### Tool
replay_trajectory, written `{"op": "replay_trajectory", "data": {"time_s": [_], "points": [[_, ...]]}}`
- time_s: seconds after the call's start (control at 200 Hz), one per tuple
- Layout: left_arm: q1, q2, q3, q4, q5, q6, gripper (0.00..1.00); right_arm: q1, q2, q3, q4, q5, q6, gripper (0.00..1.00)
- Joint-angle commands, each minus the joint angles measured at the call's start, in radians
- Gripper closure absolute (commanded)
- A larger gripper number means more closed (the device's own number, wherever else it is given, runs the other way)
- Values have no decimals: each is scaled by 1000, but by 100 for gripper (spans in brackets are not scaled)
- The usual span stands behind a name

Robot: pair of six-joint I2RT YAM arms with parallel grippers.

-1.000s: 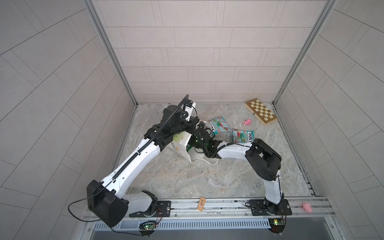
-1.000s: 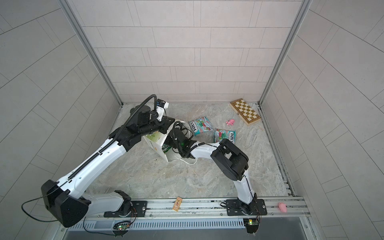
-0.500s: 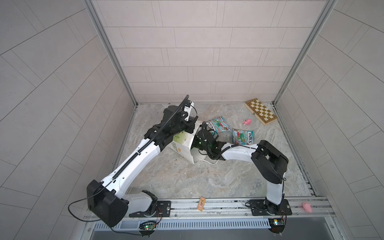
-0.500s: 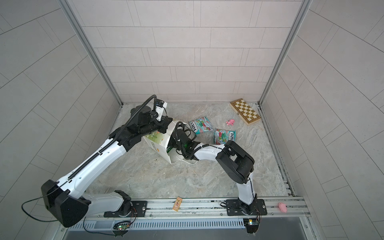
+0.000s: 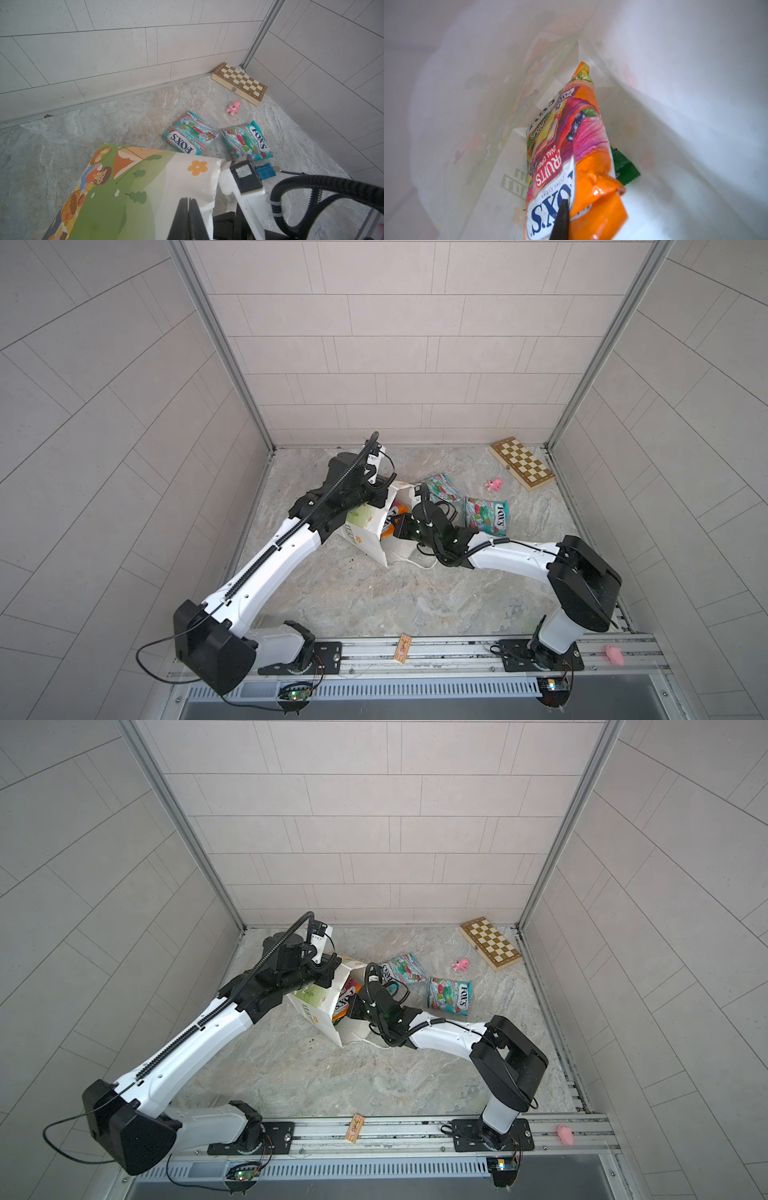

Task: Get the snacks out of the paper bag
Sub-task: 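Close the right gripper on the orange Fruits packet and lift it, then pull the orange packet out of the bag and move it beside the bag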

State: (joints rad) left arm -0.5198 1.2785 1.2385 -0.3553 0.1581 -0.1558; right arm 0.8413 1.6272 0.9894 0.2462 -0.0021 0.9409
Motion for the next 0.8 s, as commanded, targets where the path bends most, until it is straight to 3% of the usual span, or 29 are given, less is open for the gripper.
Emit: {"op": "replay_trajectory", "data": {"time_s": [0.0,0.45,0.796], "points": [[-3,-18,5,15,14,19,100,-11,-72,-22,-49,38,-71,100],[-2,-18,1,25,41,17,100,-24,-275,-95,-145,27,-396,100],[-2,-17,-5,36,46,13,100,-24,-432,-77,-308,-16,-552,100]]}}
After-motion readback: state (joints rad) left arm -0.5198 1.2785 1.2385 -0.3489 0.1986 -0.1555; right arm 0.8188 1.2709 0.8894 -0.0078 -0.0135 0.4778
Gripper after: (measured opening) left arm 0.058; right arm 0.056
